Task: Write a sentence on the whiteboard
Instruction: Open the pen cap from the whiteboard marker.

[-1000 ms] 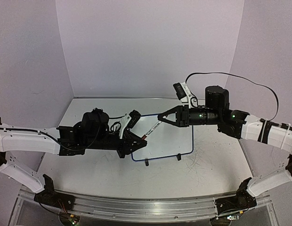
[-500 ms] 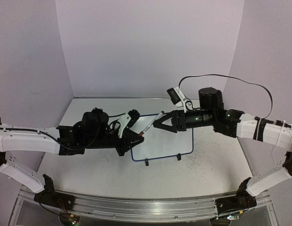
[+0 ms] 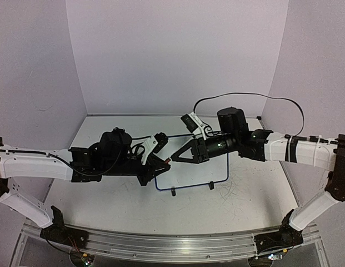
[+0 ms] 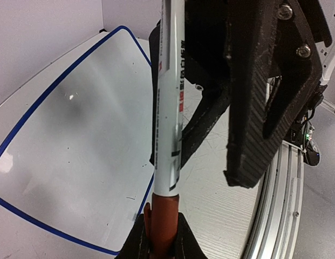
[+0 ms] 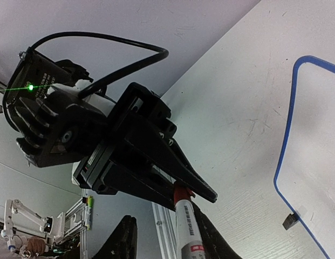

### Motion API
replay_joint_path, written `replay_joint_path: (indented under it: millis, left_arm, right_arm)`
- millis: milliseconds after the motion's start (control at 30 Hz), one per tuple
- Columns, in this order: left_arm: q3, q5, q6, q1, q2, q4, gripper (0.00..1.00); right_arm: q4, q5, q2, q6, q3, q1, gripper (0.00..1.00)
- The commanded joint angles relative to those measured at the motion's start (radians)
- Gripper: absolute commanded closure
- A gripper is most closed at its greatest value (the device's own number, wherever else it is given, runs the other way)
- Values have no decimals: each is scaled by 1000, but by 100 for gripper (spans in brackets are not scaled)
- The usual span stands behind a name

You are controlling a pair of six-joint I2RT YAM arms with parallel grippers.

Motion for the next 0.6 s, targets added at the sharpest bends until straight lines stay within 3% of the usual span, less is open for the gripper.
replay_joint_path:
  millis: [0, 267, 567]
  left_arm:
    - [53, 12, 14, 0, 4, 23, 100]
    - [56, 26, 10, -1, 7, 21, 100]
    - [60, 34, 7, -3, 3, 22, 100]
  right_arm:
    - [70, 17, -20, 19, 23, 9, 65]
    - [102, 54, -38, 43, -5, 10, 71]
    - [103, 69, -20, 51, -2, 9, 65]
